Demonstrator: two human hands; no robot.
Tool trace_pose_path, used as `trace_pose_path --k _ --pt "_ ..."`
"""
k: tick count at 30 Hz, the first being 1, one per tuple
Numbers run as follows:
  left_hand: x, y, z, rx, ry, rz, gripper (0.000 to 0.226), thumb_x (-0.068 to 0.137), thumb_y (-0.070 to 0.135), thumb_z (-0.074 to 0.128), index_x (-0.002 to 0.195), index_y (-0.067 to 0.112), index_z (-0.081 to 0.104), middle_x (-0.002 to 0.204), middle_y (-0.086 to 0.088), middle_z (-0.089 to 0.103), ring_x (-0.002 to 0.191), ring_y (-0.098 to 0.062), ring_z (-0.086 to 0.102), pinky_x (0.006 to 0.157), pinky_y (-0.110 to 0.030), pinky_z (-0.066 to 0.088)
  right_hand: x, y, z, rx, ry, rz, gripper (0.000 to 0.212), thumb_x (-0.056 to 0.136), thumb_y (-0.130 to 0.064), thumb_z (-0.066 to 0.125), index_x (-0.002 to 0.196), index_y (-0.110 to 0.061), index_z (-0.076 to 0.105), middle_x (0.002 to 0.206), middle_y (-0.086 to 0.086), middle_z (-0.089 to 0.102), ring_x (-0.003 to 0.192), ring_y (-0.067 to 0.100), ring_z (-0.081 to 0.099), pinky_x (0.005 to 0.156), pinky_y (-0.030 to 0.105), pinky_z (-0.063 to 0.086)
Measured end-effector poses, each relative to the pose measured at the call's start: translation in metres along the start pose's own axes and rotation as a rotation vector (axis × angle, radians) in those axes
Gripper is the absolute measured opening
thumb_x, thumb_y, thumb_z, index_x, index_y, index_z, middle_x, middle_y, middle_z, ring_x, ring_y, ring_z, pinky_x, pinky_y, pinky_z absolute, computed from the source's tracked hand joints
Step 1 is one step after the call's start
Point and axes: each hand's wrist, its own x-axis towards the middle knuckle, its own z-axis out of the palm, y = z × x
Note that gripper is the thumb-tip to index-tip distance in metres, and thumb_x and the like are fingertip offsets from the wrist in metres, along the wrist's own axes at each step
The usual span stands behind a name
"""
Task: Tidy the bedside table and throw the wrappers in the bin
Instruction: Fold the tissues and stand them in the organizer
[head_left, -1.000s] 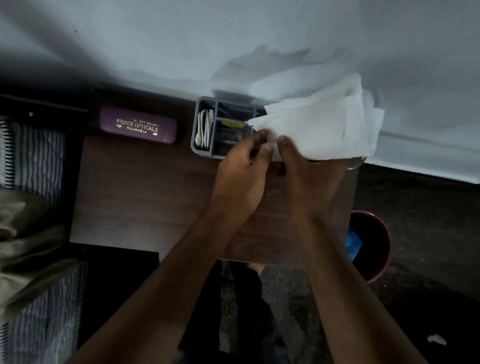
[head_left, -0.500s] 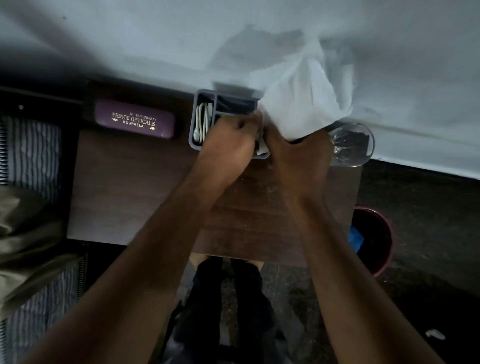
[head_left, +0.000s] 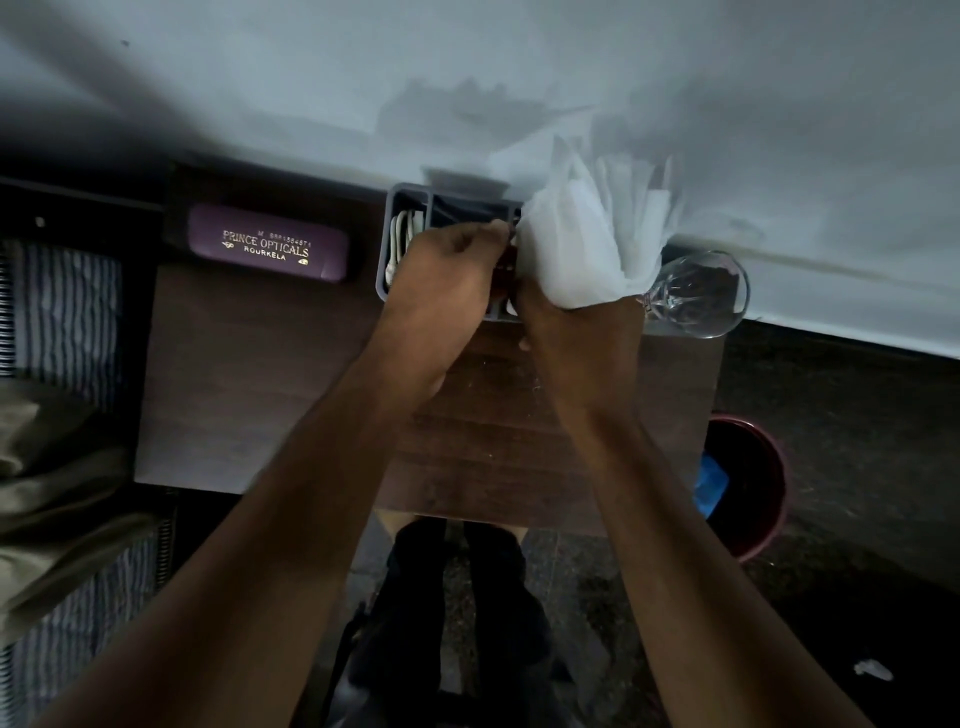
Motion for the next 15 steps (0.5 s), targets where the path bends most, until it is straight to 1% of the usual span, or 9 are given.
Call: trace_pose_path --k 2,4,5,6,8,10,11,13,15 --pt "-0.0011 0.0000 -0.0023 0.009 0.045 0.027 0.030 0.101 0.017 0.053 0.083 0.030 0.072 0.095 -0.011 0.077 0.097 -0.028 0.074 0.092 -0.050 0.058 0.0007 -0.0014 0.0013 0.000 0.008 0.006 0.016 0.076 -0.019 0.073 0.090 -0.013 0.074 0.083 0.000 0.076 0.080 0.015 0.075 0.070 0.042 0.062" --pt "0.0000 -0.0009 -0.0044 -0.062 0.085 0.006 0.020 0.101 0.012 0.054 0.103 0.020 0.072 0.095 -0.003 0.077 0.098 -0.021 0.074 0.093 -0.040 0.059 -0.0003 -0.0055 0.0031 0.002 0.030 -0.043 0.007 0.075 -0.018 0.072 0.082 -0.018 0.070 0.072 -0.009 0.071 0.070 0.004 0.070 0.065 0.030 0.059" --pt "0.0006 -0.0010 -0.0051 -0.109 0.083 -0.023 0.019 0.101 0.012 0.054 0.111 0.014 0.071 0.099 -0.002 0.077 0.099 -0.018 0.074 0.094 -0.037 0.059 -0.0016 -0.0075 0.0042 -0.033 0.040 -0.085 0.007 0.076 -0.018 0.070 0.082 -0.020 0.068 0.072 -0.010 0.070 0.069 0.002 0.068 0.064 0.027 0.056" --pt "0.0010 -0.0012 -0.0059 -0.142 0.069 -0.050 0.021 0.101 0.014 0.054 0.114 0.012 0.070 0.102 -0.003 0.077 0.100 -0.017 0.074 0.095 -0.037 0.059 -0.0027 -0.0083 0.0051 -0.078 0.042 -0.129 0.007 0.078 -0.018 0.068 0.085 -0.017 0.068 0.075 -0.008 0.070 0.073 0.005 0.068 0.066 0.027 0.054" --pt "0.0012 -0.0015 -0.0062 -0.136 0.033 -0.074 0.023 0.101 0.019 0.054 0.114 0.013 0.072 0.107 -0.003 0.077 0.103 -0.017 0.073 0.098 -0.039 0.057 -0.0051 -0.0072 0.0063 -0.149 0.047 -0.202 0.010 0.079 -0.018 0.065 0.087 -0.012 0.068 0.082 0.004 0.073 0.079 0.020 0.070 0.069 0.035 0.055" --pt "0.0020 -0.0020 -0.0061 -0.092 0.003 -0.069 0.027 0.101 0.024 0.053 0.117 0.014 0.073 0.111 -0.002 0.077 0.106 -0.018 0.072 0.101 -0.043 0.055 -0.0053 -0.0034 0.0068 -0.160 0.027 -0.215 0.003 0.079 -0.016 0.065 0.081 -0.019 0.065 0.079 0.007 0.072 0.078 0.027 0.071 0.069 0.044 0.057" --pt "0.0024 -0.0019 -0.0059 -0.075 -0.012 -0.065 0.029 0.101 0.027 0.053 0.118 0.015 0.073 0.112 -0.001 0.077 0.108 -0.018 0.072 0.102 -0.044 0.054 -0.0057 -0.0035 0.0069 -0.158 0.018 -0.194 0.010 0.079 -0.017 0.064 0.075 -0.026 0.061 0.075 0.001 0.070 0.075 0.023 0.070 0.067 0.042 0.057" --pt "0.0031 -0.0017 -0.0054 -0.060 -0.038 -0.052 0.029 0.099 0.030 0.053 0.115 0.018 0.075 0.110 0.000 0.078 0.108 -0.019 0.072 0.102 -0.048 0.053 -0.0060 -0.0027 0.0062 -0.142 0.002 -0.170 0.021 0.079 -0.019 0.064 0.068 -0.035 0.055 0.067 -0.012 0.063 0.067 0.008 0.066 0.062 0.031 0.052" --pt "0.0033 -0.0013 -0.0047 -0.057 -0.060 -0.028 0.028 0.098 0.031 0.053 0.109 0.023 0.077 0.107 0.002 0.078 0.107 -0.018 0.072 0.102 -0.049 0.053 -0.0073 -0.0035 0.0060 -0.123 0.005 -0.179 0.014 0.081 -0.020 0.063 0.075 -0.032 0.058 0.069 -0.015 0.063 0.068 0.001 0.064 0.064 0.025 0.049"
